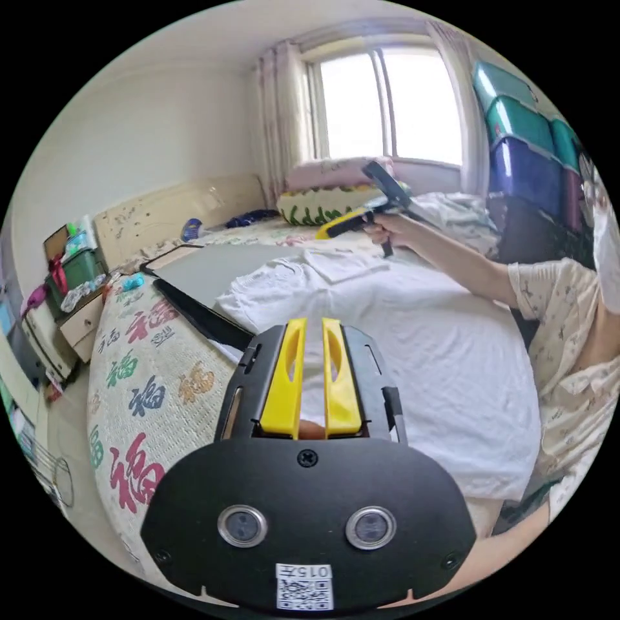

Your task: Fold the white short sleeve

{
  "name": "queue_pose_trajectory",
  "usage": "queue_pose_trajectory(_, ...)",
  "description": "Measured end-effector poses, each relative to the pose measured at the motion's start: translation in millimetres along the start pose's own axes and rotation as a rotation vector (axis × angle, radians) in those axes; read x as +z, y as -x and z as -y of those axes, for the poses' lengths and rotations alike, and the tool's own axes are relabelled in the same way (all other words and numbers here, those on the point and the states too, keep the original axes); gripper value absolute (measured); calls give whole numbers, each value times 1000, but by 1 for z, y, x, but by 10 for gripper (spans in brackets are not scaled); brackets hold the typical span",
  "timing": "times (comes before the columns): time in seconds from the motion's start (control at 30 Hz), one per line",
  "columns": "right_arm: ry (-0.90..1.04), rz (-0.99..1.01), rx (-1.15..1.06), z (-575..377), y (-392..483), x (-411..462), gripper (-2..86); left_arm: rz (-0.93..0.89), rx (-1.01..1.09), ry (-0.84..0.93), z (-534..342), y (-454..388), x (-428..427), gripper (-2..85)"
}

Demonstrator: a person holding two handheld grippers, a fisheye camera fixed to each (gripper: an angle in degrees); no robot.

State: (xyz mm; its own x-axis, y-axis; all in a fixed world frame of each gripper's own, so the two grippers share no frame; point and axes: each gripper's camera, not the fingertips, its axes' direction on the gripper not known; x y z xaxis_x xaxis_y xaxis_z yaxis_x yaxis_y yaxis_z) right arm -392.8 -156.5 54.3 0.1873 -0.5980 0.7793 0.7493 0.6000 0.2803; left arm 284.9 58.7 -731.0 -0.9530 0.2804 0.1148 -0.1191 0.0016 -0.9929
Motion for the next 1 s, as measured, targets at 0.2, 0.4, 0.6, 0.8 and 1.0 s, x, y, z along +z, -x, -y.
queue_pose_trajectory(0.2,149,-143,82,43,-35,32,103,199,-290,151,60,95,43,86)
queue_pose_trajectory(0.4,263,-242,30,60,-9,96,117,237,-351,379,114,121,166,107)
queue_pose_trajectory(0.6,431,-317,-3,66,18,146,137,284,-307,501,136,125,224,111)
queue_pose_trajectory(0.8,444,-269,-40,61,56,137,65,226,-320,499,147,118,222,39)
queue_pose_trajectory(1.0,325,-274,-61,49,114,54,42,272,-310,332,171,69,154,12)
